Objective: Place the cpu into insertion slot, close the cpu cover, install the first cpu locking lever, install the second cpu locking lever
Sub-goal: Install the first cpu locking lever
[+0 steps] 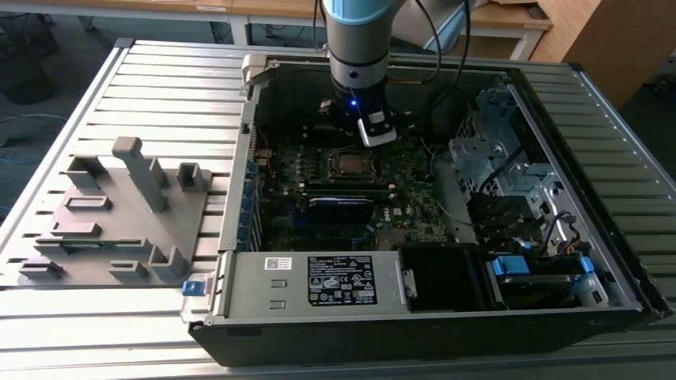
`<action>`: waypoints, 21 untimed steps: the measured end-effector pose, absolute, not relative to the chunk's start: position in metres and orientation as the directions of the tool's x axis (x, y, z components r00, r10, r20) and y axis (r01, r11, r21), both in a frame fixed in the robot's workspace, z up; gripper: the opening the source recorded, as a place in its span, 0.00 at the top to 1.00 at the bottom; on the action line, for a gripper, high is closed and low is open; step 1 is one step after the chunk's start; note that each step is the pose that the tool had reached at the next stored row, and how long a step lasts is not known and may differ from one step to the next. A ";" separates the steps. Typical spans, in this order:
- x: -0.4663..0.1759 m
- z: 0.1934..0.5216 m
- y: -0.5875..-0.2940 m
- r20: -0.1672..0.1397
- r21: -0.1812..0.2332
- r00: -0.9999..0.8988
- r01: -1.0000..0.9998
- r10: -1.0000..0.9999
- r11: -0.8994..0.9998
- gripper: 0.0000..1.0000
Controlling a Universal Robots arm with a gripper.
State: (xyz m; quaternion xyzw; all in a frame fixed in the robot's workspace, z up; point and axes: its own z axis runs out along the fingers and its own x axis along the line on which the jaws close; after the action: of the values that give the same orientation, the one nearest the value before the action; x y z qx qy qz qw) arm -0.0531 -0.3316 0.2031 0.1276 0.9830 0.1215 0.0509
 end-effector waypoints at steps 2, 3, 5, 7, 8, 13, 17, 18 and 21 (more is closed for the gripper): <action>-0.053 0.203 -0.332 -0.069 0.252 -0.962 0.238 0.263 0.938 0.90; -0.053 0.203 -0.332 -0.069 0.251 -0.962 0.238 0.263 0.938 0.90; -0.053 0.203 -0.332 -0.069 0.251 -0.962 0.239 0.263 0.938 0.90; -0.053 0.203 -0.331 -0.069 0.252 -0.962 0.239 0.264 0.938 0.90; -0.053 0.203 -0.331 -0.069 0.252 -0.961 0.243 0.268 0.937 0.90; -0.053 0.202 -0.329 -0.069 0.251 -0.949 0.282 0.308 0.926 0.90; -0.053 0.202 -0.326 -0.069 0.250 -0.945 0.294 0.320 0.923 0.90; -0.053 0.202 -0.326 -0.070 0.249 -0.945 0.295 0.321 0.923 0.90; -0.053 0.202 -0.325 -0.075 0.234 -0.944 0.296 0.321 0.926 0.90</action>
State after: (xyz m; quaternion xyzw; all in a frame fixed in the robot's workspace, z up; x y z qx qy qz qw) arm -0.0531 -0.3247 0.2020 0.1575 0.9797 0.1104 0.0561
